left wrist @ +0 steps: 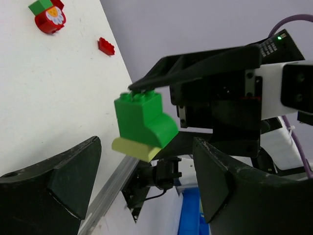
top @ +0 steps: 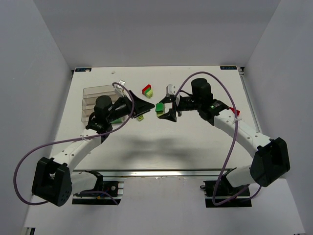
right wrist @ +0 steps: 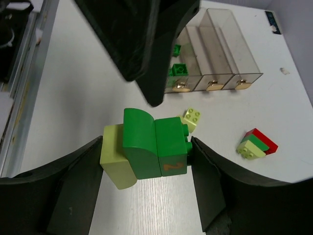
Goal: Sort the legos into containers by color
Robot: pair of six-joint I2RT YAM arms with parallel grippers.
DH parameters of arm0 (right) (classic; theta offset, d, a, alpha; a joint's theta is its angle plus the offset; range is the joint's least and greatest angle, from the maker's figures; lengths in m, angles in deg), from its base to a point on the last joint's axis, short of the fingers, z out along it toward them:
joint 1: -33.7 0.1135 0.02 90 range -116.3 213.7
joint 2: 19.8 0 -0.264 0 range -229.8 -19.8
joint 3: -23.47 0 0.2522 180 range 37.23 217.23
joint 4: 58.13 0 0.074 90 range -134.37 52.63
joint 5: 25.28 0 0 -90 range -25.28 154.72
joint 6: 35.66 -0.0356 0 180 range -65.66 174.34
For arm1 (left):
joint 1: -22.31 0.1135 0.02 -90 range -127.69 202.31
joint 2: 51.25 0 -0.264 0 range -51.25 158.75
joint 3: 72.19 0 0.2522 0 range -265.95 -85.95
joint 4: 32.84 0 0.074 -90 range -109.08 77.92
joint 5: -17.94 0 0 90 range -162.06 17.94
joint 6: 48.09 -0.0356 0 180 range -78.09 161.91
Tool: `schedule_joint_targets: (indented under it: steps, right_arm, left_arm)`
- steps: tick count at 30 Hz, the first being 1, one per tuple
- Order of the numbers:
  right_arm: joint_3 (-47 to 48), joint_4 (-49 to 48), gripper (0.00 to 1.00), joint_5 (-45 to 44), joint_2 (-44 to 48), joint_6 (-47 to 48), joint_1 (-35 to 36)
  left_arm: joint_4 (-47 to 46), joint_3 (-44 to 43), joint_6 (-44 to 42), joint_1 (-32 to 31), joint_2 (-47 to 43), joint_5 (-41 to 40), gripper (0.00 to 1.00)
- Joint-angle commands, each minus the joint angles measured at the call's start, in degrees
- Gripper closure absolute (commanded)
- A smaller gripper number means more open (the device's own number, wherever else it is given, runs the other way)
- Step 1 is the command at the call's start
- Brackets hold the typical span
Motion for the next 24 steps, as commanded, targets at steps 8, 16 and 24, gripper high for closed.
schedule_joint_targets:
  steps: [8,16,24]
  right_arm:
    - [3.5,2.4,0.84,-12.2,-0.8,6.3,3.3]
    - [6.4,10.0,0.84,-21.2,-3.2,14.7,7.7]
    - [11.2,13.2,0.84,-24.1,-6.5,15.3,8.4]
  left_arm:
    - [8.1,-3.5,-5.7,-0.2,-0.9,-1.1,0.15]
    - [19.3,-9.6,-11.9,-1.7,1.9,-5.1,0.15]
    - [34.9,-16.2,-20.4,-6.5,5.6,-15.0,0.17]
